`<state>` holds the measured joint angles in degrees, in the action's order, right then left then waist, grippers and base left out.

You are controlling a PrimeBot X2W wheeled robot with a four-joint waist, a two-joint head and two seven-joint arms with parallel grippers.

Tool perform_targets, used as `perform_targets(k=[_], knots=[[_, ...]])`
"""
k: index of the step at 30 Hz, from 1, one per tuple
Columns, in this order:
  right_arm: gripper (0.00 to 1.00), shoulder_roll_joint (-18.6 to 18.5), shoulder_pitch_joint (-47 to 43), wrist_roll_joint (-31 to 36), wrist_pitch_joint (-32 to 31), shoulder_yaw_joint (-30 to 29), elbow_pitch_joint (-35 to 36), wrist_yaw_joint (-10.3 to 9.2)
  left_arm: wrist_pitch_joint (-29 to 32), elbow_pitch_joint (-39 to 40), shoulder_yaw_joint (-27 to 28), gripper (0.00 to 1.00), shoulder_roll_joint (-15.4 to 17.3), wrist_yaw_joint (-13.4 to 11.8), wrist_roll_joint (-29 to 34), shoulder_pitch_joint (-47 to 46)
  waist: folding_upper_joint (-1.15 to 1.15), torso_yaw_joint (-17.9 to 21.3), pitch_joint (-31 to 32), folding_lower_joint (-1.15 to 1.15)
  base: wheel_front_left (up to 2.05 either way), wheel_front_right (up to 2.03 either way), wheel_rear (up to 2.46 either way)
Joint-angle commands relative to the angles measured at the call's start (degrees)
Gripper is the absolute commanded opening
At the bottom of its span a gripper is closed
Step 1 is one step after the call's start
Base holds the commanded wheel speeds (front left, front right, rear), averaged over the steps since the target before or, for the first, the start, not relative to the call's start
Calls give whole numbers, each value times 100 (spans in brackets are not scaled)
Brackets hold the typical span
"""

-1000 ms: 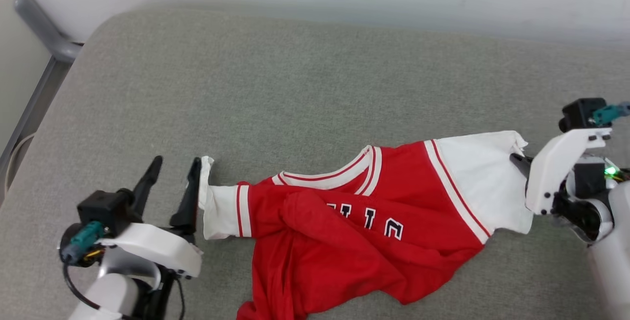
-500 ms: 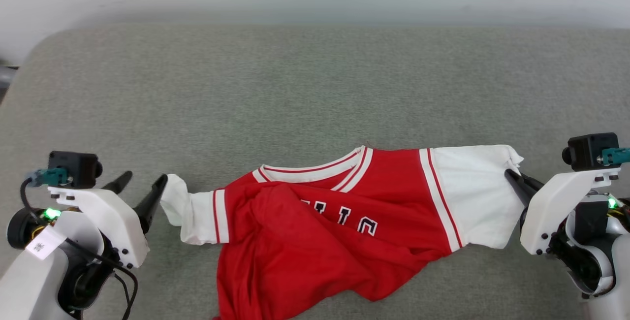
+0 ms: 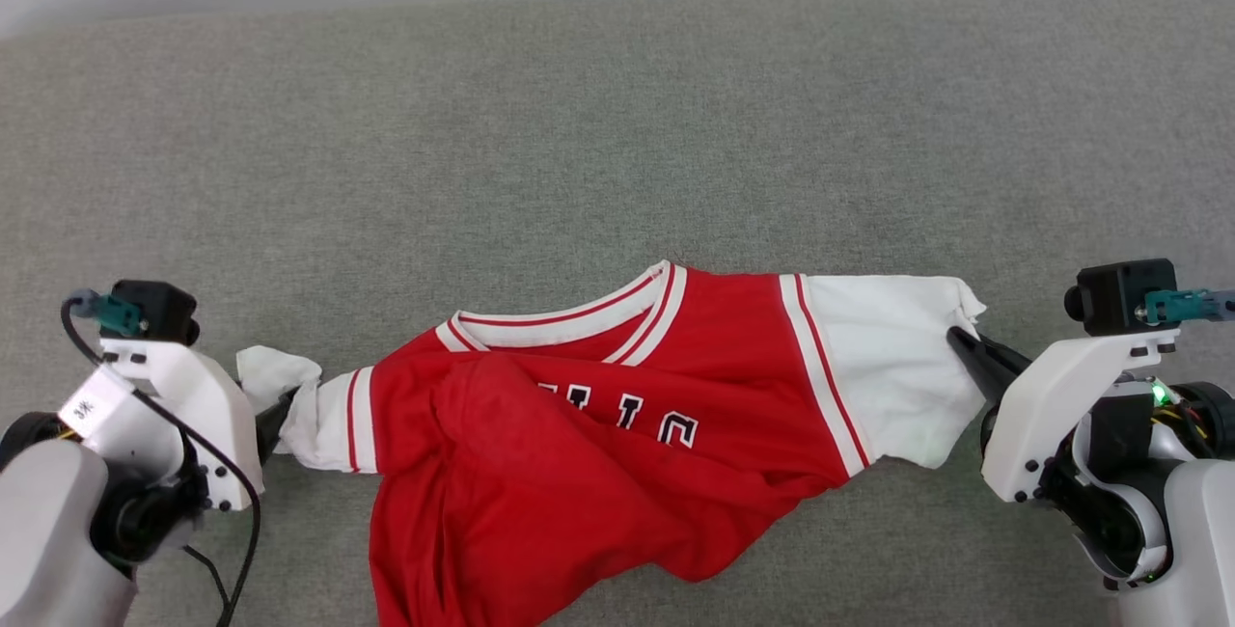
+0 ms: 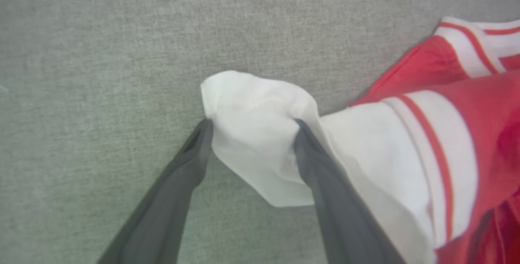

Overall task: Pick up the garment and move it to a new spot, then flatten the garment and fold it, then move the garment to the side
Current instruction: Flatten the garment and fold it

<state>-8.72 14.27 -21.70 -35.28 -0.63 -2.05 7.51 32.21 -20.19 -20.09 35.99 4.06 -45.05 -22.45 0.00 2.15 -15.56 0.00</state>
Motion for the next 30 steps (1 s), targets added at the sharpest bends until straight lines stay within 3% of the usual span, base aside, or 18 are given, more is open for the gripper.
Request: perform_targets(k=[1, 5, 7, 11, 23, 30], knots=[[0, 31, 77, -34, 37, 19, -15, -4, 258, -283, -148, 100, -11, -7, 26, -59, 0, 36, -71, 0, 0, 0, 0], [0, 38, 129, -100, 86, 64, -73, -4, 968, -804, -476, 100, -193, 21, -87, -16, 0, 51, -135, 0, 0, 0, 0], [0, 43, 147, -142, 114, 88, -113, -4, 1176, -926, -590, 0, -332, 71, -172, -7, 0, 63, -148, 0, 0, 0, 0], [0, 16, 189, -173, 159, 104, -154, -4, 1032, -948, -653, 0, -435, 148, -150, -122, 0, 64, -151, 0, 0, 0, 0], [0, -322, 527, 137, 598, -231, -55, -5, -833, -870, -475, 0, -253, 261, 544, -1134, 0, -115, 283, 0, 0, 0, 0], [0, -483, 1036, 416, 769, -363, -337, -6, -1656, -1074, -328, 0, -458, 45, 786, -1764, 0, -207, 675, 0, 0, 0, 0]])
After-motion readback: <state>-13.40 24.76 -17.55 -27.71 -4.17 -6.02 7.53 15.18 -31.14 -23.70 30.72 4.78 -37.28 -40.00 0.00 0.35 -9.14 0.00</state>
